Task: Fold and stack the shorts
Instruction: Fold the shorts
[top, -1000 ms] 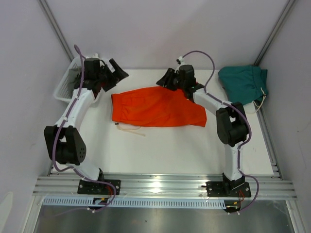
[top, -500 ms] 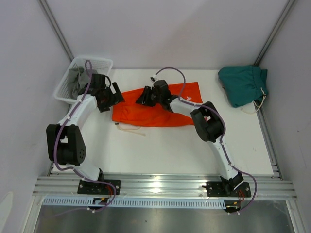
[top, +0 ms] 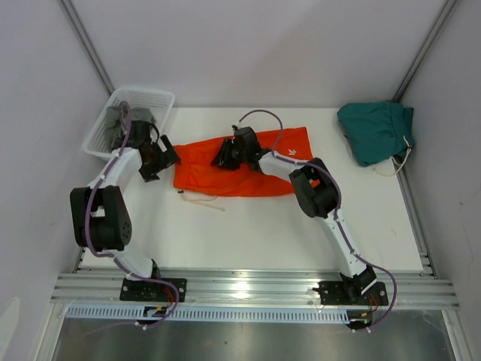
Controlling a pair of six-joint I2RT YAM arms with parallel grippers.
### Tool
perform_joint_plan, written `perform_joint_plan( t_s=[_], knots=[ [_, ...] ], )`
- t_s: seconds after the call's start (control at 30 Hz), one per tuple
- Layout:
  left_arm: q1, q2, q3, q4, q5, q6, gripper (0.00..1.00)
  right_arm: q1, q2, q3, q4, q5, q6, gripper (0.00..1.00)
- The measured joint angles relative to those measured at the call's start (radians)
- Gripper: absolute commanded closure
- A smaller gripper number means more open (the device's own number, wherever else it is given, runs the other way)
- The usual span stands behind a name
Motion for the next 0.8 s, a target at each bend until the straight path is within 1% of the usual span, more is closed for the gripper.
perform_joint_plan(
  t_s=[0.17, 0.33, 0.4, 0.43, 0.5, 0.53, 0.6, 0.67, 0.73, 0.8],
  knots=[
    [0.015, 0.069, 0.005, 0.010, 0.049, 0.009, 0.01, -0.004, 0.013, 0.058, -0.001, -0.055, -0.002, 0.60],
    [0.032, 0.137, 0.005, 0.066, 0.154, 0.010, 0.01, 0.001, 0.011, 0.073, 0.075, -0.119, 0.003, 0.62],
    [0.035, 0.156, 0.005, 0.077, 0.174, 0.010, 0.01, 0.006, 0.011, 0.073, 0.084, -0.138, 0.005, 0.66],
    [0.037, 0.163, 0.005, 0.080, 0.180, 0.010, 0.01, 0.009, 0.011, 0.074, 0.085, -0.146, 0.006, 0.71],
    [0.039, 0.174, 0.005, 0.082, 0.192, 0.009, 0.01, 0.016, 0.019, 0.089, 0.086, -0.167, 0.012, 0.76],
    [0.041, 0.178, 0.005, 0.085, 0.199, 0.009, 0.01, 0.019, 0.027, 0.101, 0.092, -0.176, 0.018, 0.81],
    [0.044, 0.188, 0.006, 0.092, 0.212, 0.008, 0.01, 0.024, 0.043, 0.111, 0.113, -0.199, 0.036, 0.86],
    [0.048, 0.200, 0.006, 0.101, 0.232, 0.008, 0.01, 0.027, 0.060, 0.113, 0.126, -0.220, 0.049, 0.95],
    [0.053, 0.212, 0.005, 0.115, 0.257, 0.007, 0.01, 0.032, 0.079, 0.114, 0.129, -0.234, 0.061, 1.00],
    [0.056, 0.225, 0.005, 0.128, 0.278, 0.007, 0.01, 0.034, 0.096, 0.114, 0.126, -0.241, 0.067, 1.00]
  ],
)
